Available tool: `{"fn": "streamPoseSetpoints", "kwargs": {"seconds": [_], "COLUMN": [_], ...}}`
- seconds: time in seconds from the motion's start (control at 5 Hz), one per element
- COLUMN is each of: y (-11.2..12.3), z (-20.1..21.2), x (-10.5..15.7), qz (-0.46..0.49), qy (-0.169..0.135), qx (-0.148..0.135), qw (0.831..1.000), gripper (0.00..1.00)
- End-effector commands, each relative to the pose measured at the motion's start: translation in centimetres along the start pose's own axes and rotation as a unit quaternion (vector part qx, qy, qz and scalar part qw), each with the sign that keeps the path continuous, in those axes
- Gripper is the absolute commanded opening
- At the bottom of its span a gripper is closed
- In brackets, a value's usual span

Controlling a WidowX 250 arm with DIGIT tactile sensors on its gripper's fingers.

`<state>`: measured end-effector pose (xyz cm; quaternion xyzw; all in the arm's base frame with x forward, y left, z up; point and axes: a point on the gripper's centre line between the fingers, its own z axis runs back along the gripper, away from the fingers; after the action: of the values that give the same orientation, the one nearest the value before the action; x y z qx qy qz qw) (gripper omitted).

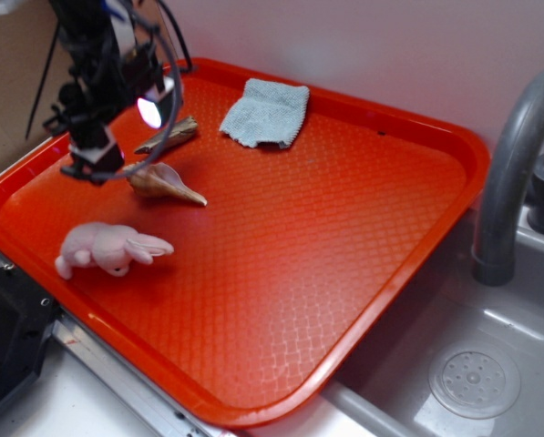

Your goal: Grab the shell.

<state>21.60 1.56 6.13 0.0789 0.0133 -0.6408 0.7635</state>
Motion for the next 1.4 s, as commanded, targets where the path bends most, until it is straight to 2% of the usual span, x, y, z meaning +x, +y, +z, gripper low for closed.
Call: {"fn": "streamPoseSetpoints", "kwargs": {"seconds": [0.0,0.2,0.4,0.6,0.8,1.0,1.2], "y": [-0.9,-1.3,-1.9,-1.9,-1.9,-1.4,-0.5], "z": [-3.1,-3.9,-4.5,-4.4,-4.2,-3.0,0.9], "x": [1.1,1.9,2.4,2.2,1.8,0.8,-1.2], "qz": [-0.011,-0.016,-0.016,0.005,0.038,0.107,0.238], "qy": [0.063,0.079,0.076,0.064,0.052,0.053,0.024], "qx": [0.003,0.003,0.001,0.004,0.013,0.033,0.051], "qw": [0.998,0.997,0.997,0.998,0.998,0.992,0.970], "gripper": [1.00,1.00,1.00,0.00,0.00,0.00,0.00]}}
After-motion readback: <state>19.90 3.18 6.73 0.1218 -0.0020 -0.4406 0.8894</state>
